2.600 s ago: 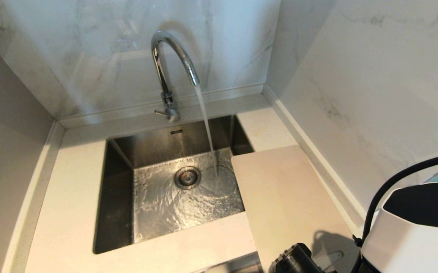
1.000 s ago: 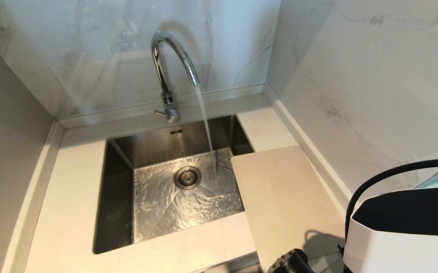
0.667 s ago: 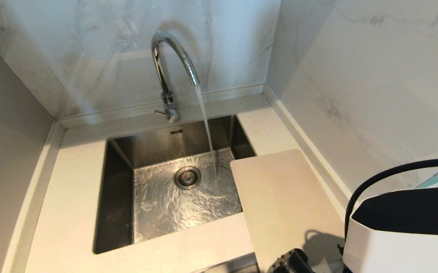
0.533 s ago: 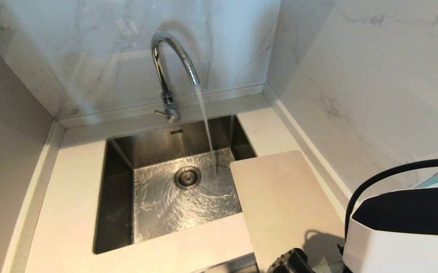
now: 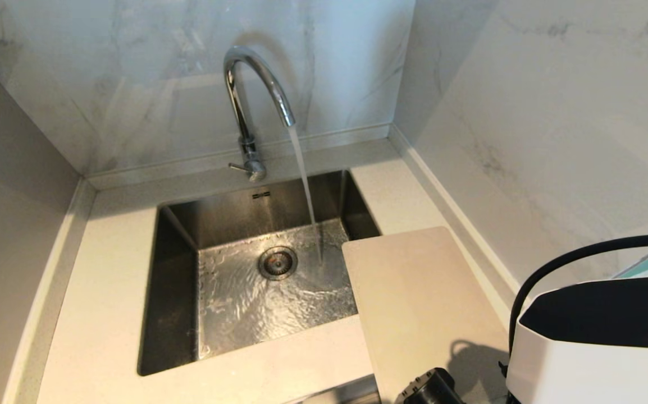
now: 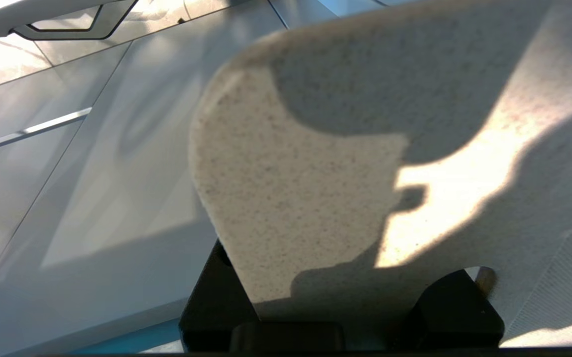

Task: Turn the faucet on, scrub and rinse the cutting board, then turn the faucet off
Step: Pick up the cutting board

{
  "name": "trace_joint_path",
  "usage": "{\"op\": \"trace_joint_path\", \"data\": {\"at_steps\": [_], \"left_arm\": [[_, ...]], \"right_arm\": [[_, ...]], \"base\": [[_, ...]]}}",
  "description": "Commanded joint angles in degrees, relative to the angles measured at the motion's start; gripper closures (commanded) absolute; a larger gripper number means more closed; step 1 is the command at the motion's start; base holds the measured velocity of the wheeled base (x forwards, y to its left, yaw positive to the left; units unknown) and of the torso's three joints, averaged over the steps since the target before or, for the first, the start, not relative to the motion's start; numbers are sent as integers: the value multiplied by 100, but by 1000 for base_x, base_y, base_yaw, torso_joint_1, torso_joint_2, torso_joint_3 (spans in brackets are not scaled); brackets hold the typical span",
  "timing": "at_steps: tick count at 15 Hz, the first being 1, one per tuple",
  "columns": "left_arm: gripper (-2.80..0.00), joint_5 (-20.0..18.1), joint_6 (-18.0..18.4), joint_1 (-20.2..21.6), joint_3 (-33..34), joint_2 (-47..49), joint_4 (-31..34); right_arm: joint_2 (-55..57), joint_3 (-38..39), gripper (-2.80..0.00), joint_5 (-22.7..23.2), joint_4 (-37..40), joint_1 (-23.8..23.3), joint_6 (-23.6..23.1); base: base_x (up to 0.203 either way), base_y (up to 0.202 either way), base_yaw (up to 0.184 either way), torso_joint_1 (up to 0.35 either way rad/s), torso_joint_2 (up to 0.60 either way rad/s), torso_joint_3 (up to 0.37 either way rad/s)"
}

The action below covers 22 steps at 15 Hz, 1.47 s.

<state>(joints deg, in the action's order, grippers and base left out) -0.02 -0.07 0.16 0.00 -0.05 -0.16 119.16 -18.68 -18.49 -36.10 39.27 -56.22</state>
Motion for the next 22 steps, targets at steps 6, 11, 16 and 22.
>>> {"op": "trace_joint_path", "data": {"at_steps": [6,11,16,22], "left_arm": [[0,2,-1,2,0,-4,-2],[0,2,-1,2,0,-4,-2],[0,2,-1,2,0,-4,-2],[0,2,-1,2,0,-4,-2]], "right_arm": [[-820,43,0,-54,10,65,-47],[-1303,121,0,-163,68,129,-31],[-1625,249,0,-163,76,143,-4],[-1966,389,0,-155,68,143,117]], "base": [[0,0,0,0,0,0],[0,0,0,0,0,0],[0,0,0,0,0,0],[0,0,0,0,0,0]]}}
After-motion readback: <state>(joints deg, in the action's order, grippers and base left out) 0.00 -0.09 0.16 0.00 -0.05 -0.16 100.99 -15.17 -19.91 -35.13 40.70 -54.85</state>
